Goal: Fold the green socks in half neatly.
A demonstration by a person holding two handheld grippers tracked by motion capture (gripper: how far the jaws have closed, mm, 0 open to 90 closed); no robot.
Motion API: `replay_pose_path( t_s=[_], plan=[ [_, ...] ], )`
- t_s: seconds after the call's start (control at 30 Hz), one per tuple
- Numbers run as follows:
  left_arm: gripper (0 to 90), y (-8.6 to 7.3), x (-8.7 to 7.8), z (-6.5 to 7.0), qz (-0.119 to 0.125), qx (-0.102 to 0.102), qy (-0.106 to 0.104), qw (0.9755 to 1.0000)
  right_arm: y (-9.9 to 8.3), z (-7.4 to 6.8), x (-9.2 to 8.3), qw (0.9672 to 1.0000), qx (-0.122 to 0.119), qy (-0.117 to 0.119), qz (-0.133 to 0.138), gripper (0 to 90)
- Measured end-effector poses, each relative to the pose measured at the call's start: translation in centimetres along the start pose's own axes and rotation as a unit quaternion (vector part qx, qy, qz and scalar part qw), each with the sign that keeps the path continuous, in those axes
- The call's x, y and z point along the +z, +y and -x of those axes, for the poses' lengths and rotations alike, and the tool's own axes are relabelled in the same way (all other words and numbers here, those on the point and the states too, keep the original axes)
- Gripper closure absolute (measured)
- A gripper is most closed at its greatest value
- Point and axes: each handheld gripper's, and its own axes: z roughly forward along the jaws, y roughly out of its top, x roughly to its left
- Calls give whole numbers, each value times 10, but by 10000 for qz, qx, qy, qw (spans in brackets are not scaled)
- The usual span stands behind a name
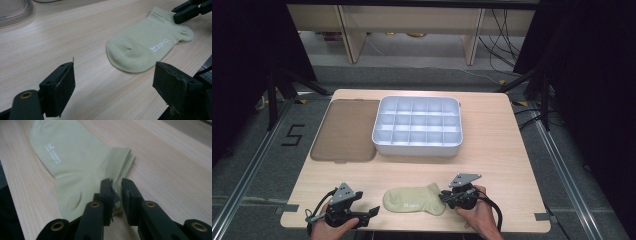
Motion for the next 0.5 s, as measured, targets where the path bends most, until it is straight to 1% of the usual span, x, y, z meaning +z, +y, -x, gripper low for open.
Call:
replay_pose_path(
  t_s=[0.03, 0.07, 0.13, 0.2, 0.23, 0.27, 0.3, 0.33, 0.37, 0.4, 0.43, 0.47, 0.5],
  plan=[
    [173, 0, 0, 0, -20, 9, -21, 10000, 0, 1, 0, 10000, -77, 8, 19, 807],
    [172, 0, 0, 0, -41, 12, -45, 10000, 1, 1, -2, 9999, -131, 52, -84, 812],
    [172, 0, 0, 0, -46, 29, -45, 10000, 2, 0, -4, 9998, -149, 62, -74, 817],
    [173, 0, 0, 0, -31, 2, -38, 10000, 3, -2, -5, 9997, -225, 127, 49, 819],
    [173, 0, 0, 0, -31, 2, -38, 10000, 3, -2, -5, 9997, -225, 127, 49, 819],
    [173, 0, 0, 0, -40, 6, -41, 10000, 7, -5, -9, 9992, -392, 118, 38, 820],
    [173, 0, 0, 0, -41, -13, -28, 10000, 8, -4, -11, 9988, -474, 151, -16, 820],
    [174, 0, 0, 0, -33, -30, -60, 10000, 9, -5, -12, 9989, -437, 144, 47, 821],
    [175, 0, 0, 0, -33, -45, -51, 10000, 10, -4, -14, 9989, -423, 192, 27, 821],
    [175, 0, 0, 0, -13, -31, -49, 10000, 10, -3, -15, 9985, -460, 282, 14, 822],
    [175, 0, 0, 0, -28, -32, -80, 10000, 10, -3, -17, 9987, -428, 284, 4, 822],
    [176, 0, 0, 0, -31, -23, -80, 10000, 11, -2, -19, 9984, -506, 253, 8, 822],
    [176, 0, 0, 0, -31, -23, -80, 10000, 11, -2, -19, 9984, -506, 253, 8, 822]
  ],
)
